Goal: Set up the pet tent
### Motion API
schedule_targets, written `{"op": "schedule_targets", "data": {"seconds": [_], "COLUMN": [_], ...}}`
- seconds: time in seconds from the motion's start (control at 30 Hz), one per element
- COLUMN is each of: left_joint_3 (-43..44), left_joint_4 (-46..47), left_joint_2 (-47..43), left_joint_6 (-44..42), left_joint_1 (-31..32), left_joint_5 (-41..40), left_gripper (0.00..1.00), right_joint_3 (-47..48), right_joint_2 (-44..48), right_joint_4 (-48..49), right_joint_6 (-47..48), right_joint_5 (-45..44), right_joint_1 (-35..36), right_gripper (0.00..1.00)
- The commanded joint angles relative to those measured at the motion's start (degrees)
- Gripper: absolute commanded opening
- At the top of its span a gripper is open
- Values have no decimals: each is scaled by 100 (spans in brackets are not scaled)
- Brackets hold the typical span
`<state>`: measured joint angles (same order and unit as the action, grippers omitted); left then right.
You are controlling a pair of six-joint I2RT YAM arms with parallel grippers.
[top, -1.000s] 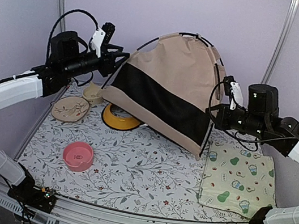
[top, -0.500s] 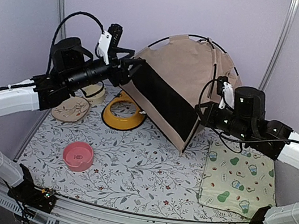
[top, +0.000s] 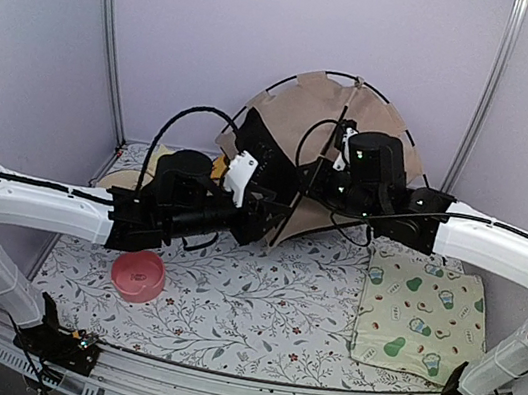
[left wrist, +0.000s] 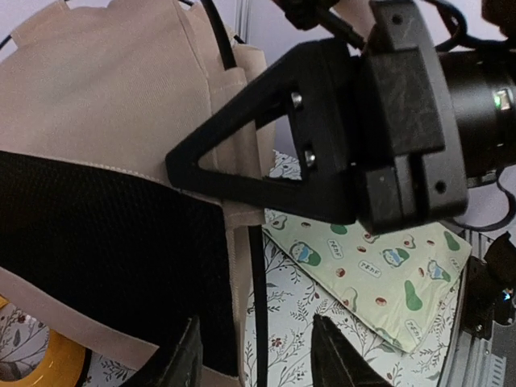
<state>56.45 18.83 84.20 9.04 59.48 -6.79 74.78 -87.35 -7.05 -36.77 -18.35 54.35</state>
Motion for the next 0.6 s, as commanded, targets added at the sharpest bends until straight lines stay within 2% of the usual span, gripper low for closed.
{"op": "schedule_targets", "data": {"seconds": [0.0,0.2,0.47,0.57], "left_joint_3": [-194,-285,-366,-439], "left_joint_4": [315,447,575,729], "left_joint_2": [135,343,520,501], "left_joint_6": [306,286,292,271], "left_joint_1": [109,112,111,108], "left_joint_5": [-563,-646,-1305,-1421], "left_gripper": [46,47,48,44], "right_joint_3": [379,591,832,838], "right_joint_2": [-221,-474,-644,-619], "right_joint_4": [532,499,414,415], "right_joint_6": [-168,-313,-349,-318], "right_joint_5": [6,166,315,393], "right_joint_1": [35,45,134,130], "right_gripper": [0,0,0,0]}}
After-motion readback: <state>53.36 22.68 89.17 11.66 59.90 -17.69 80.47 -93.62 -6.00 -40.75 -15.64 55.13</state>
